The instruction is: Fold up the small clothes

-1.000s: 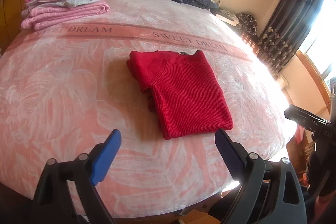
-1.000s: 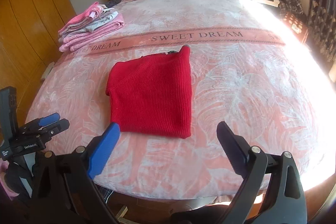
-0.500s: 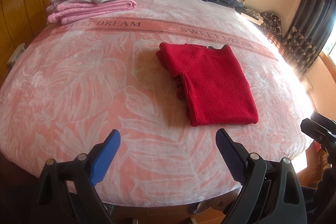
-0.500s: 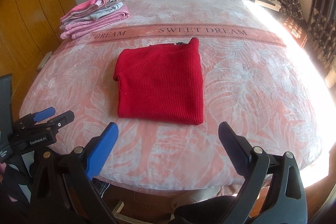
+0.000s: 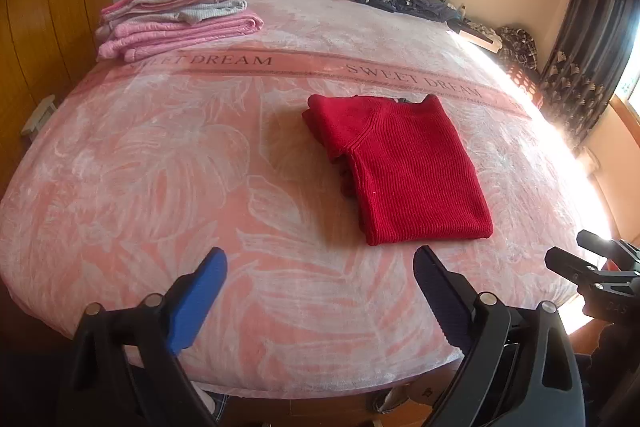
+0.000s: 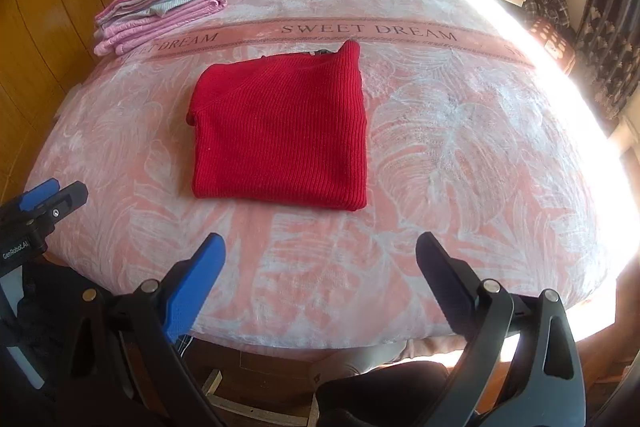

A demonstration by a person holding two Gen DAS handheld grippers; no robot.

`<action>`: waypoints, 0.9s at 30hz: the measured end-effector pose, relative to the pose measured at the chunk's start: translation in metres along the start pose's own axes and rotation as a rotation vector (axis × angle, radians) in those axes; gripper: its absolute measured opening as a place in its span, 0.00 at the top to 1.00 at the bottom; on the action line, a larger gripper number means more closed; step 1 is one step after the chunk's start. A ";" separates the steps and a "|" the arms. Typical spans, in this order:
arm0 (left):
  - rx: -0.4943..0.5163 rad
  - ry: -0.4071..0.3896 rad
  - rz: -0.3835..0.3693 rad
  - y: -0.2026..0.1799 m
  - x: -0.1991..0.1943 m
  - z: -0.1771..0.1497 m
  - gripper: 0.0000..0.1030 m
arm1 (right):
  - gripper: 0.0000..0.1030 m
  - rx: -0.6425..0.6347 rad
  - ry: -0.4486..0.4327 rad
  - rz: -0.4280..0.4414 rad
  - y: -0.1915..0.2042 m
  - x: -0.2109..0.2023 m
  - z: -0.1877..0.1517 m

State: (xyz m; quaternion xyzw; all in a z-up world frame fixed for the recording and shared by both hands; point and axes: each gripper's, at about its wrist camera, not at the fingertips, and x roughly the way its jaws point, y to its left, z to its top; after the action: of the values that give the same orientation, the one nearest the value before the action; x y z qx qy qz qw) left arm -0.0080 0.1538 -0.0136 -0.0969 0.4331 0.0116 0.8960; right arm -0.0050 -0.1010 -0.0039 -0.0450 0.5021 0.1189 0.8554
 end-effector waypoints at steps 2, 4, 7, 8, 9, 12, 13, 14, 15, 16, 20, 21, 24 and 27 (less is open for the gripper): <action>0.006 0.003 0.006 -0.001 0.000 -0.001 0.08 | 0.07 -0.006 0.014 0.000 0.001 0.004 -0.002; 0.014 0.001 0.023 -0.003 0.001 -0.003 0.07 | 0.07 -0.017 0.023 -0.009 0.004 0.008 -0.003; 0.034 0.003 0.063 -0.006 0.002 -0.005 0.07 | 0.07 -0.022 0.034 -0.013 0.007 0.012 -0.004; 0.037 0.005 0.064 -0.006 0.002 -0.006 0.07 | 0.07 -0.021 0.037 -0.014 0.007 0.013 -0.004; 0.037 0.008 0.061 -0.006 0.003 -0.007 0.07 | 0.07 -0.021 0.039 -0.015 0.007 0.014 -0.004; 0.038 0.013 0.071 -0.005 0.004 -0.010 0.07 | 0.07 -0.020 0.045 -0.014 0.006 0.016 -0.003; 0.042 0.013 0.074 -0.006 0.005 -0.011 0.07 | 0.07 -0.019 0.048 -0.013 0.006 0.016 -0.003; 0.045 0.013 0.076 -0.006 0.005 -0.012 0.07 | 0.07 -0.019 0.051 -0.010 0.006 0.017 -0.003; 0.046 0.014 0.077 -0.006 0.005 -0.012 0.07 | 0.07 -0.018 0.055 -0.007 0.006 0.019 -0.002; 0.046 0.016 0.078 -0.006 0.005 -0.013 0.07 | 0.07 -0.016 0.059 -0.004 0.006 0.019 -0.002; 0.035 0.023 0.081 -0.004 0.007 -0.014 0.07 | 0.07 -0.019 0.069 0.000 0.008 0.023 -0.003; 0.034 0.025 0.080 -0.004 0.008 -0.014 0.07 | 0.07 -0.020 0.070 0.000 0.008 0.023 -0.003; 0.037 0.025 0.083 -0.004 0.008 -0.014 0.07 | 0.07 -0.023 0.070 -0.001 0.008 0.025 -0.004; 0.043 0.025 0.085 -0.005 0.009 -0.015 0.07 | 0.07 -0.025 0.067 -0.002 0.009 0.025 -0.004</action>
State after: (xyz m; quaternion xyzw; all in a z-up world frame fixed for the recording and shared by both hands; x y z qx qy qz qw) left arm -0.0140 0.1453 -0.0288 -0.0592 0.4481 0.0389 0.8912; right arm 0.0010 -0.0892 -0.0271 -0.0602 0.5291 0.1227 0.8375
